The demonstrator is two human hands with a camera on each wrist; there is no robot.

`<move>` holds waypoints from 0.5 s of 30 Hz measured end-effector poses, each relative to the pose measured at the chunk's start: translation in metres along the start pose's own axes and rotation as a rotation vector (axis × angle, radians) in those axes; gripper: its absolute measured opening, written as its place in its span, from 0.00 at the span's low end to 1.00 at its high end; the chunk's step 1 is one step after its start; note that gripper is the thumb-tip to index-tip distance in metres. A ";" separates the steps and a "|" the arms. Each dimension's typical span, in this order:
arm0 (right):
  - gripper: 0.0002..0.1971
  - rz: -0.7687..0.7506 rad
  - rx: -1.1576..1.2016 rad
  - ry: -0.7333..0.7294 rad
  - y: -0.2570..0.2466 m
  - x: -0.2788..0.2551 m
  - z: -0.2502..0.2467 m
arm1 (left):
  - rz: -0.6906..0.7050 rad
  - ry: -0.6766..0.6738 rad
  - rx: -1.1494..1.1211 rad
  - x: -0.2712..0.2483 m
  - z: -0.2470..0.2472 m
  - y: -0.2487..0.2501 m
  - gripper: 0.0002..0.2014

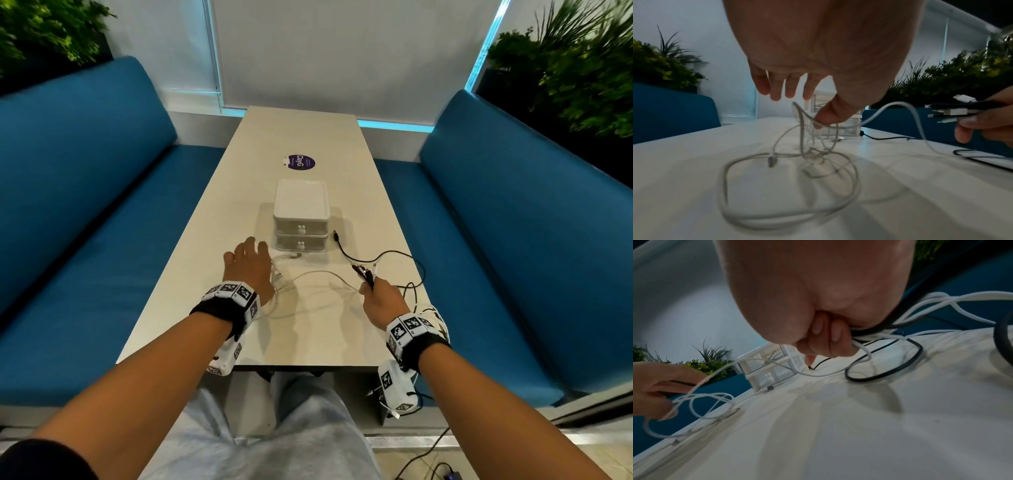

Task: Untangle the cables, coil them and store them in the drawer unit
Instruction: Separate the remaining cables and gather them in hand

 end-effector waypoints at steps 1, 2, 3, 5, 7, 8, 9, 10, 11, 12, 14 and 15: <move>0.18 -0.004 0.018 0.006 -0.001 0.001 0.000 | 0.071 0.014 -0.035 0.000 0.000 0.005 0.40; 0.18 -0.011 0.031 0.011 -0.003 0.002 0.001 | 0.166 0.017 -0.055 0.001 0.000 0.013 0.41; 0.17 -0.021 0.039 0.015 -0.004 0.002 0.002 | 0.269 0.002 -0.078 -0.001 0.001 0.022 0.42; 0.17 -0.043 0.047 0.012 -0.006 0.004 0.005 | 0.406 -0.092 -0.116 -0.004 0.008 0.041 0.39; 0.16 -0.061 0.051 -0.004 -0.005 0.004 0.008 | 0.396 -0.190 -0.165 -0.009 0.018 0.053 0.34; 0.15 -0.067 0.055 -0.012 -0.005 0.003 0.010 | 0.383 -0.200 -0.169 -0.010 0.023 0.057 0.31; 0.15 -0.073 0.062 -0.017 -0.004 0.002 0.011 | 0.383 -0.181 -0.137 -0.011 0.025 0.060 0.26; 0.15 -0.083 0.073 -0.018 -0.004 0.001 0.012 | 0.391 -0.152 -0.089 -0.012 0.026 0.064 0.20; 0.14 -0.100 0.086 -0.014 -0.005 0.000 0.012 | 0.401 -0.138 -0.046 -0.014 0.026 0.067 0.14; 0.15 -0.128 0.099 -0.006 -0.007 -0.002 0.012 | 0.411 -0.145 -0.021 -0.015 0.027 0.069 0.10; 0.16 -0.204 0.121 0.007 -0.016 -0.007 0.012 | 0.426 -0.165 -0.020 -0.016 0.028 0.075 0.08; 0.16 -0.240 0.125 0.006 -0.021 -0.010 0.014 | 0.426 -0.164 -0.033 -0.018 0.028 0.078 0.08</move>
Point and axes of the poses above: each hand's wrist, its own x-axis towards the middle knuckle, its own z-axis out of the palm, y = z × x, the point moved 4 cm from there along x, towards the middle knuckle, and after that the axes turned 3 degrees about -y, right-handed, at the moved point
